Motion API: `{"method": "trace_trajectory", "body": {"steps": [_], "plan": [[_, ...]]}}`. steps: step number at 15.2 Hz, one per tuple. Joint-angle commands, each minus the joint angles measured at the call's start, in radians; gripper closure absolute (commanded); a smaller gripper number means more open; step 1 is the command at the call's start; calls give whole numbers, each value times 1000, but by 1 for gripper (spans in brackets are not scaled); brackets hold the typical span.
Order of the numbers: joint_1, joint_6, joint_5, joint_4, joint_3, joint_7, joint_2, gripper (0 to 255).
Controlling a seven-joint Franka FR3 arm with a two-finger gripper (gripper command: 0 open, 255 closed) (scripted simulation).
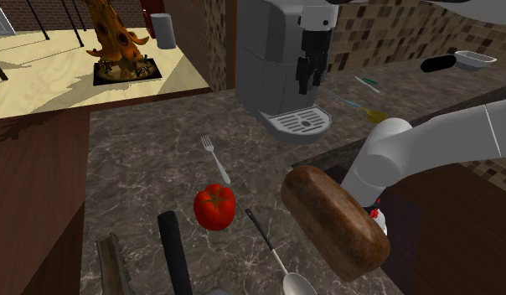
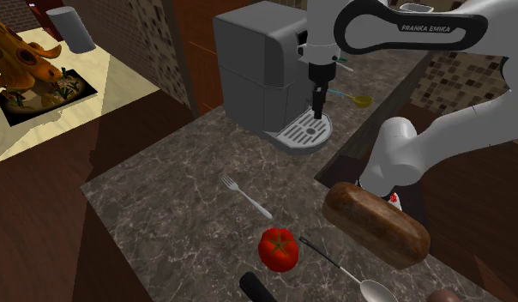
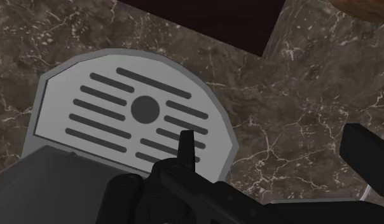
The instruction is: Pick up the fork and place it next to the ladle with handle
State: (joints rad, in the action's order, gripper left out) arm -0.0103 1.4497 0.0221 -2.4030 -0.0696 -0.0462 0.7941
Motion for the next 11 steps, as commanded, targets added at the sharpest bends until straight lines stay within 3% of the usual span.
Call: {"method": "trace_trajectory", "body": {"steps": [1, 11], "plan": [[0, 0, 0, 0, 0, 0, 0, 0], [28, 333, -138, -114, 191, 288, -131, 0]]}}
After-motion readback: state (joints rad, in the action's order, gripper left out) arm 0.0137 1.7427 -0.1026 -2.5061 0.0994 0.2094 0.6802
